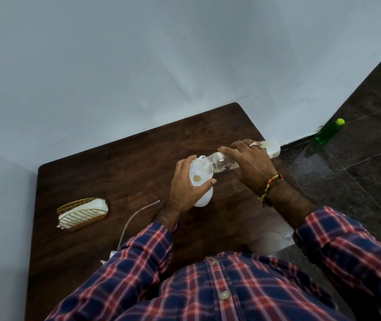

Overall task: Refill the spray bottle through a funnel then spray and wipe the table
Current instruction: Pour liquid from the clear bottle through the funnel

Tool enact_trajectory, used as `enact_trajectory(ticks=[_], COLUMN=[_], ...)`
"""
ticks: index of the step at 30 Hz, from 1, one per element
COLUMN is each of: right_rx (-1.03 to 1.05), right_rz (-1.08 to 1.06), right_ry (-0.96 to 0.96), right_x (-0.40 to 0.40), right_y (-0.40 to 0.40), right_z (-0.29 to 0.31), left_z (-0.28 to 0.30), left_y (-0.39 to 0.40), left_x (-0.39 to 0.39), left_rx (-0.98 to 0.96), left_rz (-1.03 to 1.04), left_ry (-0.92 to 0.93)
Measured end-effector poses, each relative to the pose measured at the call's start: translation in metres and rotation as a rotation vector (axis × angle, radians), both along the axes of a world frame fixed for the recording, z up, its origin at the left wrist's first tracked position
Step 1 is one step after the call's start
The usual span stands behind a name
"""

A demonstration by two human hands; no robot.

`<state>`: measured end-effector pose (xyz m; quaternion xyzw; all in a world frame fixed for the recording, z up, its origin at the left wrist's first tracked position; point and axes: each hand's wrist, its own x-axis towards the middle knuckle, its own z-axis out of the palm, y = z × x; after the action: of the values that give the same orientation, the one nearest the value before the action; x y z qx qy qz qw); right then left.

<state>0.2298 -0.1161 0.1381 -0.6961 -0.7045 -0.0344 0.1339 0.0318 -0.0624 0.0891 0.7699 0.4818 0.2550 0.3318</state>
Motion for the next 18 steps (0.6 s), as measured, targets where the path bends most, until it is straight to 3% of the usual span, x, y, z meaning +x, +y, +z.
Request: enact_trajectory(ticks=[18], right_rx=[-0.005], right_rz=[-0.008], right_ry=[0.001], right_x=[-0.0004], right_y=[-0.0012], right_z=[0.0011], left_z=[0.0022], left_y=[-0.0020], left_x=[0.0007], left_rx=[-0.004], left_rz=[-0.008], left_ry=[-0.003])
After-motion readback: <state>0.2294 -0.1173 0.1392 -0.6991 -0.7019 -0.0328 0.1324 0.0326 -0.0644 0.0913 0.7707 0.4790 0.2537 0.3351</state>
